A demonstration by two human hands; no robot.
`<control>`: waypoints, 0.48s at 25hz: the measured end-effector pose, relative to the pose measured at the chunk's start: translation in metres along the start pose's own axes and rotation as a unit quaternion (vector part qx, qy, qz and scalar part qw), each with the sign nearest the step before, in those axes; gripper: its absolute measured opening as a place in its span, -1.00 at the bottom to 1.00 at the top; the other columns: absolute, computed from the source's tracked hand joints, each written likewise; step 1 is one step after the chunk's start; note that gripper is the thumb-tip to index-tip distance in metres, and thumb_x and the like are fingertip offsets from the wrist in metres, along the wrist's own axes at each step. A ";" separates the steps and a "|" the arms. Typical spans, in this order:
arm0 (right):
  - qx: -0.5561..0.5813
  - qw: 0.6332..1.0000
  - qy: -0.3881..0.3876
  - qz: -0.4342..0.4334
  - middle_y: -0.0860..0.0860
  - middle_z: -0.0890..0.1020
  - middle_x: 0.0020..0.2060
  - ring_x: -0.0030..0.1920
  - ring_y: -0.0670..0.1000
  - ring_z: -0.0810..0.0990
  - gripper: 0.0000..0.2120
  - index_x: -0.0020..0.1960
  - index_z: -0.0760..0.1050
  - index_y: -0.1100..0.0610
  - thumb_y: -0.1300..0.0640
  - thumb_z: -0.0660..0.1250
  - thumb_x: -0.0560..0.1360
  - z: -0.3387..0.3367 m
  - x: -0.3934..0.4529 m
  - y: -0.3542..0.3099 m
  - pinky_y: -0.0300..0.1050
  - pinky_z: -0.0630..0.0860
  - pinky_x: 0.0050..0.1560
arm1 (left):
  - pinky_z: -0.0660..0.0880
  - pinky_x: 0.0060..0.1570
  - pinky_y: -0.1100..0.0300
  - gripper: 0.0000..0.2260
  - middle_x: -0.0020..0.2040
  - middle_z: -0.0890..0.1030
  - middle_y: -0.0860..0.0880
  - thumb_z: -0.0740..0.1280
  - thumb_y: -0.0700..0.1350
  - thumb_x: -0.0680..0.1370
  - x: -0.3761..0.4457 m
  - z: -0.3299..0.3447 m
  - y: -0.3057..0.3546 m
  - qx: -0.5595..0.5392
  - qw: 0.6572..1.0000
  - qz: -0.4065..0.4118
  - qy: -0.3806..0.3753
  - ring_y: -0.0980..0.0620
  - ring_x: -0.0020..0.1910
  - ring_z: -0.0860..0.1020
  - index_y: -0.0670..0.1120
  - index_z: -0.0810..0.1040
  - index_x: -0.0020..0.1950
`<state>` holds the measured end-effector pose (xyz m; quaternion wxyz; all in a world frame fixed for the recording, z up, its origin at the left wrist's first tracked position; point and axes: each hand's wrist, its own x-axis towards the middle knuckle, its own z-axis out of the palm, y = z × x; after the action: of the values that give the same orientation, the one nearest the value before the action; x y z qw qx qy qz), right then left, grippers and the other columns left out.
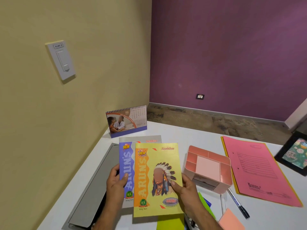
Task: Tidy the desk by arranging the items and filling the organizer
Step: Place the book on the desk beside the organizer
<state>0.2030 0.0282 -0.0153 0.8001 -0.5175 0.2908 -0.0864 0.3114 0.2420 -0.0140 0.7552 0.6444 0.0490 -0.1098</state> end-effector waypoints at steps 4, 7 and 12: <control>-0.028 1.000 0.002 0.011 0.22 0.72 -0.01 -0.06 0.24 0.69 -0.73 0.13 0.60 0.27 0.47 0.33 0.49 0.003 0.001 0.011 0.13 0.62 -0.03 | 0.64 -0.23 -0.03 -0.83 -0.06 0.69 -0.26 0.21 -0.15 0.64 -0.012 0.011 -0.002 0.015 0.998 -0.013 -0.057 -0.23 -0.19 0.67 -0.06 0.52 0.20; -0.036 0.999 0.036 0.012 0.19 0.73 -0.05 -0.10 0.21 0.70 -0.78 0.09 0.60 0.28 0.45 0.34 0.49 0.006 0.002 0.019 0.08 0.63 -0.10 | 0.64 -0.22 0.03 -0.80 -0.03 0.68 -0.23 0.20 -0.04 0.62 -0.017 0.016 -0.004 0.045 0.996 0.000 -0.079 -0.23 -0.12 0.67 -0.05 0.50 0.19; -0.118 0.990 0.048 -0.055 0.06 0.73 -0.05 -0.01 0.15 0.70 -0.77 0.09 0.55 0.11 0.38 0.35 0.52 0.013 0.005 0.015 0.22 0.64 -0.01 | 0.62 -0.32 0.08 -0.90 -0.08 0.68 -0.01 0.30 -0.13 0.62 -0.016 0.023 -0.003 0.116 0.988 0.034 -0.092 -0.09 -0.14 0.68 0.00 0.43 0.10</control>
<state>0.2114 0.0426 -0.0262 0.7127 -0.6183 0.3087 -0.1200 0.2939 0.2207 -0.0092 0.6798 0.7162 -0.0562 -0.1476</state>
